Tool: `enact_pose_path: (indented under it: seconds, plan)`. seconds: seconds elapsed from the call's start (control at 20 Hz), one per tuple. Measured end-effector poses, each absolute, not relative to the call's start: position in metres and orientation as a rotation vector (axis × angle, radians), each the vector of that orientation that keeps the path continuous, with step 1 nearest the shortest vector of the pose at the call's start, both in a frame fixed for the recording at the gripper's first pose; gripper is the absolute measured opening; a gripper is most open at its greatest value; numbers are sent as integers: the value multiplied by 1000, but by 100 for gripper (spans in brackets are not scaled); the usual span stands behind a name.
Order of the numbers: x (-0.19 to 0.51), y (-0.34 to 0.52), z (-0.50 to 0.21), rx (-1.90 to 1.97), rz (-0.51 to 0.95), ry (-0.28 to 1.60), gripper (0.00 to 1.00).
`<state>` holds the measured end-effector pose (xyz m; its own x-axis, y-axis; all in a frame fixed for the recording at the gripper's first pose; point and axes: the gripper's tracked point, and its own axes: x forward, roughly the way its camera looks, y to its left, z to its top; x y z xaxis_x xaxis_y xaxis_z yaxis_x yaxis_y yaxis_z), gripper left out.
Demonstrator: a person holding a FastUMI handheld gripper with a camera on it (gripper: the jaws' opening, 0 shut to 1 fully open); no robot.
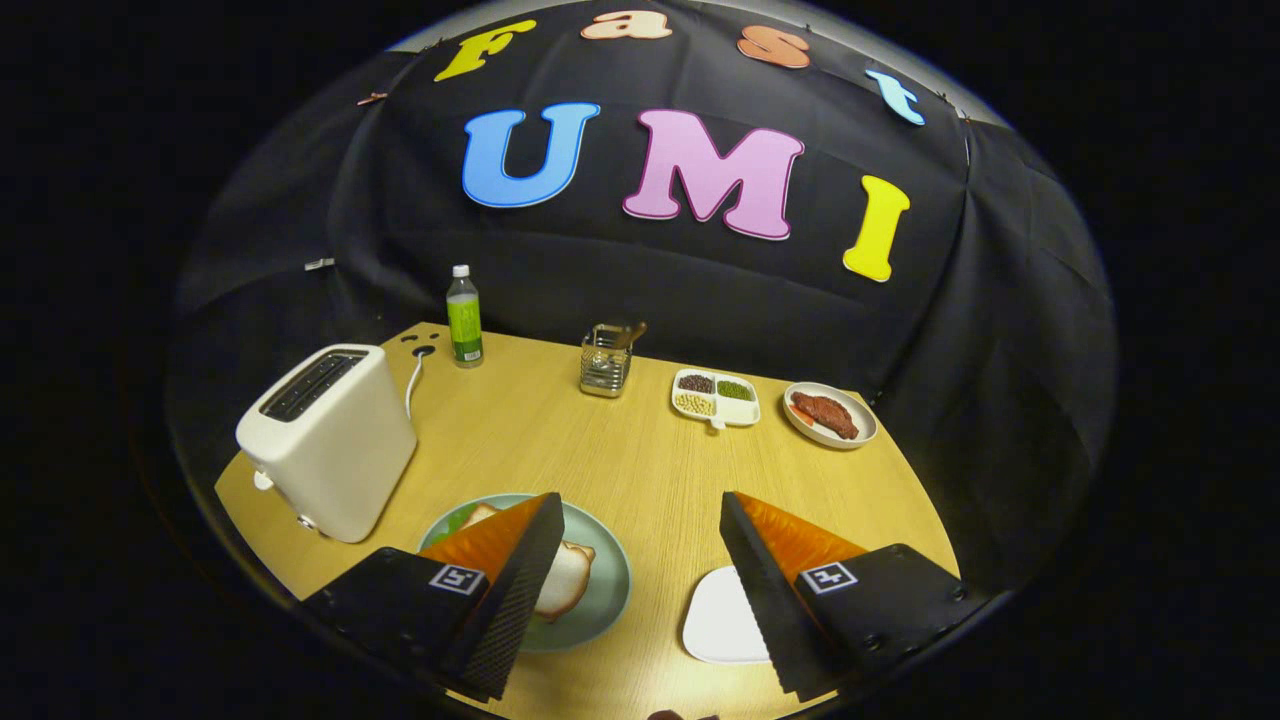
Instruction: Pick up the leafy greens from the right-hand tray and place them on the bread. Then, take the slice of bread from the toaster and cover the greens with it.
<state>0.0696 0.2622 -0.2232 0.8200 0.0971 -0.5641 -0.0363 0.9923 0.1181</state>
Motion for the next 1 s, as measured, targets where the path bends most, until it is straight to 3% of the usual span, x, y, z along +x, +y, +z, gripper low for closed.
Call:
enact_pose_path:
  seconds: [0.55, 1.0]
  plan:
    - [80, 230, -104, 22, 203, 356, 99]
    - [64, 198, -42, 38, 250, 273, 98]
